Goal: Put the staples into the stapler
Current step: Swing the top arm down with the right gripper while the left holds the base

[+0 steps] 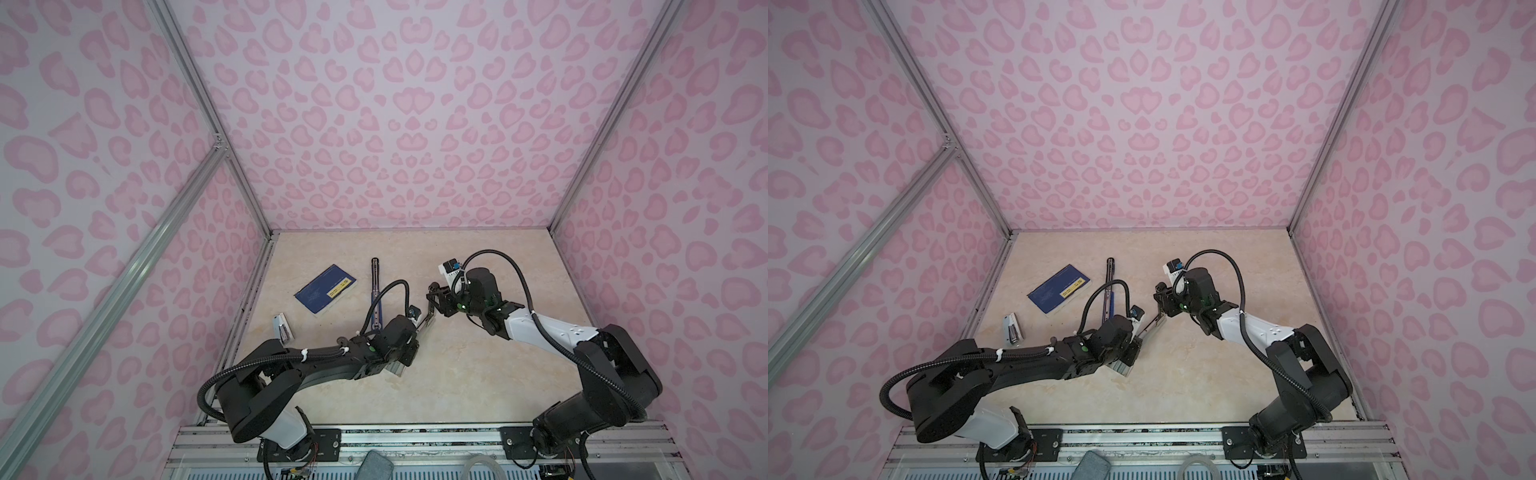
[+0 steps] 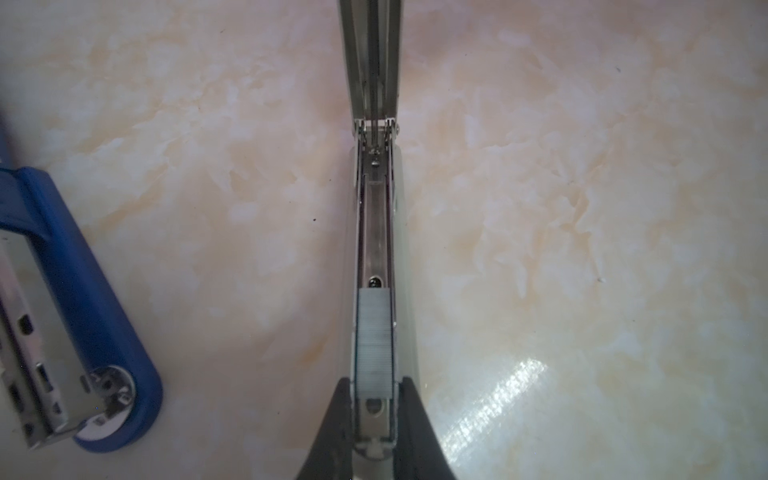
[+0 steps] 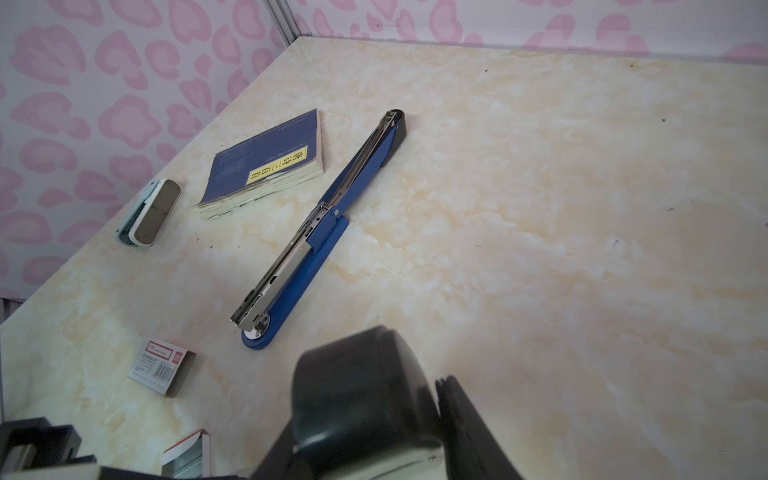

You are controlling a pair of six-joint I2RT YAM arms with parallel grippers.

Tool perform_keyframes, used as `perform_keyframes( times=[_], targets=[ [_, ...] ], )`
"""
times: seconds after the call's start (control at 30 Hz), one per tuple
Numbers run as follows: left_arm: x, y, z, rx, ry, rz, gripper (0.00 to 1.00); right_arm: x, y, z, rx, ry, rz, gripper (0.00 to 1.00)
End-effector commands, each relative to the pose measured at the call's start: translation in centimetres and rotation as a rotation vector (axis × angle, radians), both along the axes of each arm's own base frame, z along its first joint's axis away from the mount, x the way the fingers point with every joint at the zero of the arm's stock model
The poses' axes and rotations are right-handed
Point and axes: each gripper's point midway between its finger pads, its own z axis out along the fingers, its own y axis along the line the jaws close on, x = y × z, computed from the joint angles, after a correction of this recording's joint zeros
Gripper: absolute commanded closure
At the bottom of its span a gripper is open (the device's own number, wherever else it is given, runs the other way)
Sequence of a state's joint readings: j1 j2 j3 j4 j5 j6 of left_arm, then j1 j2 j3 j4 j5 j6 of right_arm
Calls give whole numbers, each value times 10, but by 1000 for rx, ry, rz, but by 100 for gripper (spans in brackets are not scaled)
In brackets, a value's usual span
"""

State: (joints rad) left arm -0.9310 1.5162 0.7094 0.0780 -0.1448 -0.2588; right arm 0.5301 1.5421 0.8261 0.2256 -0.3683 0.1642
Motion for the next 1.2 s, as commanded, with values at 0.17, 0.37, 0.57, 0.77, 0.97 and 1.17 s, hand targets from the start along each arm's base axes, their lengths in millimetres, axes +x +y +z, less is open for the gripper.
perform_keyframes(
  times=[0.17, 0.37, 0.57, 0.77, 0.97, 1.17],
  targets=[
    [10, -11, 22, -80, -49, -32, 96, -25, 12, -10, -62, 13, 74, 57],
    [13, -10, 28, -96, -55, -29, 96, -35, 20, -9, -105, -12, 108, 57],
    [15, -9, 30, -103, -55, -26, 96, -42, 26, -10, -129, -25, 132, 58],
    [16, -8, 34, -121, -54, -21, 96, -52, 33, -15, -158, -37, 161, 58],
    [19, -6, 44, -146, -67, -13, 96, -59, 38, -16, -154, -38, 182, 58],
    [22, -6, 51, -167, -73, -9, 96, -65, 42, -18, -144, -37, 196, 58]
  ],
)
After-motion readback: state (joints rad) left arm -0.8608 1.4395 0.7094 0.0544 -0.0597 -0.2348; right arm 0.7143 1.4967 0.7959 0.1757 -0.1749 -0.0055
